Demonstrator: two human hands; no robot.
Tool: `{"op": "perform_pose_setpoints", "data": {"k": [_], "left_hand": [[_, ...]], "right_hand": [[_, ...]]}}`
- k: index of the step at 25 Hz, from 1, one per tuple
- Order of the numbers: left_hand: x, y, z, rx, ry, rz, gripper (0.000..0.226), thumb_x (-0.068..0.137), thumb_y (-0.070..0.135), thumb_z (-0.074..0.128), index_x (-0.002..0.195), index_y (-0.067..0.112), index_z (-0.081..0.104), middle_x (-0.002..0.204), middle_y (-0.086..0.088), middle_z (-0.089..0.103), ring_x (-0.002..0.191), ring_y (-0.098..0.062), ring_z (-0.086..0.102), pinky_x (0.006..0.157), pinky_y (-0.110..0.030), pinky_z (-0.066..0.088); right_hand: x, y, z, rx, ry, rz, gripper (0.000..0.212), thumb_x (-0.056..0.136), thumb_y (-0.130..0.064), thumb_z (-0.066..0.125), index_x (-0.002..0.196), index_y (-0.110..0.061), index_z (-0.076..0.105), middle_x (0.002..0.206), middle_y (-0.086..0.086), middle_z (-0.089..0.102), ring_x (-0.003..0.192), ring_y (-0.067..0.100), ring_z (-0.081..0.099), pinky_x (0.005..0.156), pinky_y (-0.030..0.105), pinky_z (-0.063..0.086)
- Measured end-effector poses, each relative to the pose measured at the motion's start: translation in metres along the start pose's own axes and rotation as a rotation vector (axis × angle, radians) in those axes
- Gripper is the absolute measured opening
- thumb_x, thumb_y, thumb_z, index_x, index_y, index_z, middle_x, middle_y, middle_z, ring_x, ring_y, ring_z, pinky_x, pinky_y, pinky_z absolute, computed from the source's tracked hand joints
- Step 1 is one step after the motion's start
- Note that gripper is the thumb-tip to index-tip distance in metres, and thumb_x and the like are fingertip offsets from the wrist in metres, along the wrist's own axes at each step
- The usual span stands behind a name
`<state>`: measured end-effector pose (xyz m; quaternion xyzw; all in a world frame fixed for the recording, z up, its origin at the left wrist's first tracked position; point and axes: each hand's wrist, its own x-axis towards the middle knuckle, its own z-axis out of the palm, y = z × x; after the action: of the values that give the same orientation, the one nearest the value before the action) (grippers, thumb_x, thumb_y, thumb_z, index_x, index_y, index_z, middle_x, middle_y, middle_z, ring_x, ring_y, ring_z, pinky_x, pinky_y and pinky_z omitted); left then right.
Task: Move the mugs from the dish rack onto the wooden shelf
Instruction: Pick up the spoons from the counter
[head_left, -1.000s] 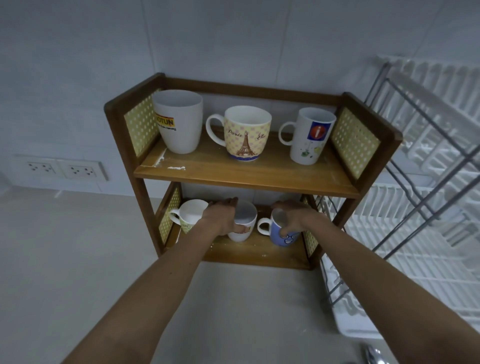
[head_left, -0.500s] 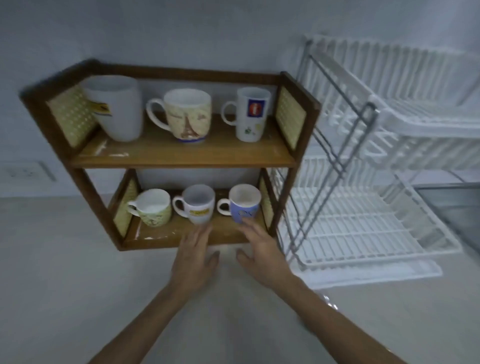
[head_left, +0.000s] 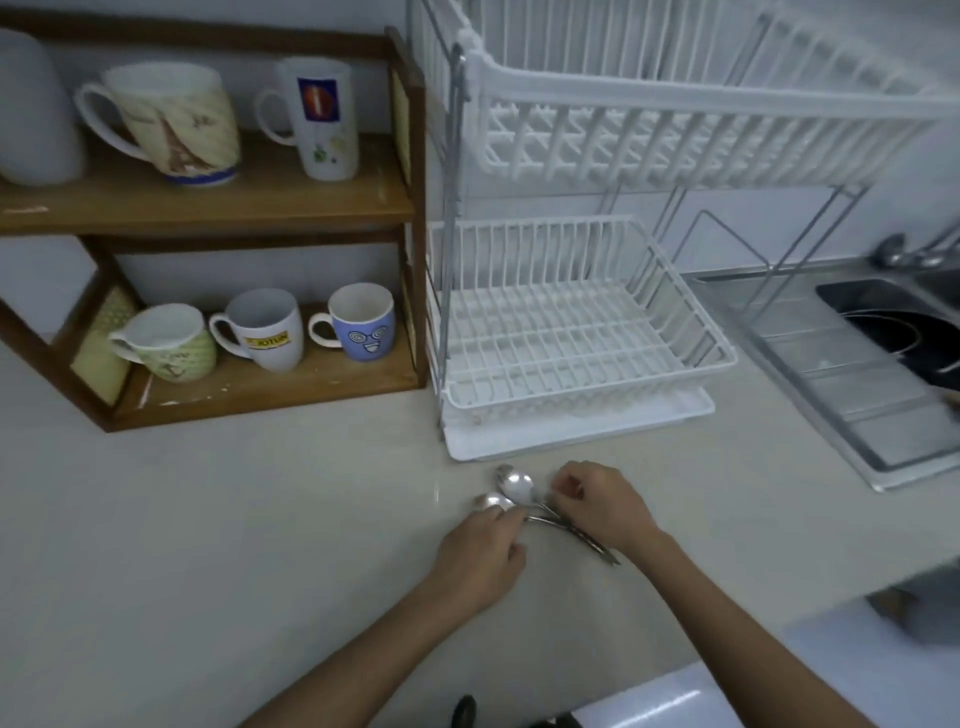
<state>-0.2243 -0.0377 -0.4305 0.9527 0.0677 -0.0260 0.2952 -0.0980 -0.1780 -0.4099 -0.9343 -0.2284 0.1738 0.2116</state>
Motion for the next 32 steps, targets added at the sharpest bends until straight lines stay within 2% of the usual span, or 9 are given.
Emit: {"op": "perform_pose_setpoints", "data": {"k": [4, 7, 14, 17, 20, 22, 25, 28, 32], "left_hand": [[0.003, 0.015, 0.02, 0.121, -0.008, -0.098, 0.047, 0.092, 0.028, 0.042, 0.139, 0.03, 0.039, 0.121, -0.004, 0.057, 0.114, -0.026, 0.052, 0.088, -0.035, 0.046], [0.006, 0.023, 0.027, 0.176, 0.077, -0.161, 0.036, 0.093, 0.031, 0.039, 0.128, 0.025, 0.048, 0.117, -0.003, 0.058, 0.111, -0.024, 0.054, 0.085, -0.035, 0.045], [0.001, 0.037, 0.037, 0.301, 0.126, -0.491, 0.035, 0.096, 0.026, 0.039, 0.129, 0.016, 0.045, 0.12, -0.012, 0.05, 0.106, -0.029, 0.051, 0.086, -0.036, 0.044], [0.0, 0.04, 0.027, 0.139, 0.146, -0.647, 0.033, 0.091, 0.01, 0.042, 0.124, 0.009, 0.045, 0.113, -0.016, 0.056, 0.102, -0.033, 0.055, 0.084, -0.039, 0.046], [-0.005, 0.044, 0.0, -0.109, 0.048, -0.701, 0.025, 0.085, 0.013, 0.055, 0.109, 0.009, 0.052, 0.103, -0.011, 0.064, 0.096, -0.029, 0.062, 0.08, -0.033, 0.047], [-0.006, 0.052, -0.028, -0.401, -0.027, -0.636, 0.003, 0.083, 0.012, 0.061, 0.085, 0.014, 0.061, 0.081, -0.006, 0.064, 0.072, -0.017, 0.063, 0.069, -0.027, 0.048], [0.016, 0.068, -0.077, -0.765, -0.026, -0.495, 0.023, 0.085, 0.014, 0.066, 0.065, 0.021, 0.057, 0.063, 0.005, 0.055, 0.053, -0.003, 0.053, 0.057, -0.018, 0.049], [0.071, 0.075, -0.117, -0.932, 0.238, -0.47, 0.014, 0.086, 0.013, 0.068, 0.073, 0.015, 0.063, 0.064, 0.004, 0.06, 0.055, -0.002, 0.058, 0.058, -0.013, 0.052], [0.152, 0.061, -0.127, -1.05, 0.53, -0.627, 0.018, 0.085, 0.003, 0.067, 0.071, 0.007, 0.057, 0.073, -0.006, 0.059, 0.063, -0.01, 0.059, 0.054, -0.012, 0.056]], "right_hand": [[0.003, 0.016, -0.006, -0.033, -0.129, -0.055, 0.016, 0.071, -0.042, 0.067, 0.072, -0.028, 0.059, 0.077, -0.01, 0.061, 0.074, 0.012, 0.058, 0.062, 0.027, 0.045], [0.014, 0.019, -0.011, -0.024, -0.235, -0.134, 0.006, 0.073, -0.027, 0.065, 0.071, -0.027, 0.06, 0.077, -0.007, 0.064, 0.077, 0.016, 0.061, 0.069, 0.03, 0.051], [0.046, 0.017, -0.022, -0.206, -0.519, -0.324, 0.019, 0.076, -0.018, 0.061, 0.083, -0.001, 0.065, 0.078, 0.009, 0.063, 0.076, 0.022, 0.057, 0.067, 0.032, 0.045], [0.049, 0.015, -0.037, -0.164, -0.613, -0.402, 0.001, 0.075, -0.016, 0.063, 0.075, -0.016, 0.062, 0.075, -0.005, 0.061, 0.07, 0.013, 0.057, 0.063, 0.025, 0.044], [0.054, 0.009, -0.069, -0.007, -0.724, -0.452, 0.011, 0.074, -0.01, 0.066, 0.075, -0.021, 0.064, 0.068, -0.005, 0.067, 0.057, 0.008, 0.058, 0.051, 0.015, 0.042], [0.065, 0.002, -0.099, 0.212, -0.754, -0.462, 0.01, 0.077, -0.007, 0.07, 0.08, -0.015, 0.068, 0.066, -0.001, 0.071, 0.058, 0.008, 0.061, 0.051, 0.015, 0.044], [0.096, -0.011, -0.138, 0.514, -0.52, -0.444, 0.008, 0.076, -0.011, 0.076, 0.081, -0.016, 0.072, 0.069, 0.001, 0.075, 0.064, 0.008, 0.068, 0.054, 0.014, 0.05], [0.139, -0.027, -0.148, 0.722, -0.17, -0.307, 0.011, 0.071, -0.01, 0.081, 0.077, -0.013, 0.073, 0.058, -0.002, 0.071, 0.051, 0.008, 0.064, 0.048, 0.013, 0.048], [0.182, -0.043, -0.116, 0.679, -0.064, -0.167, 0.009, 0.072, -0.008, 0.08, 0.075, -0.01, 0.072, 0.068, 0.013, 0.071, 0.057, 0.02, 0.064, 0.055, 0.027, 0.052]]}}
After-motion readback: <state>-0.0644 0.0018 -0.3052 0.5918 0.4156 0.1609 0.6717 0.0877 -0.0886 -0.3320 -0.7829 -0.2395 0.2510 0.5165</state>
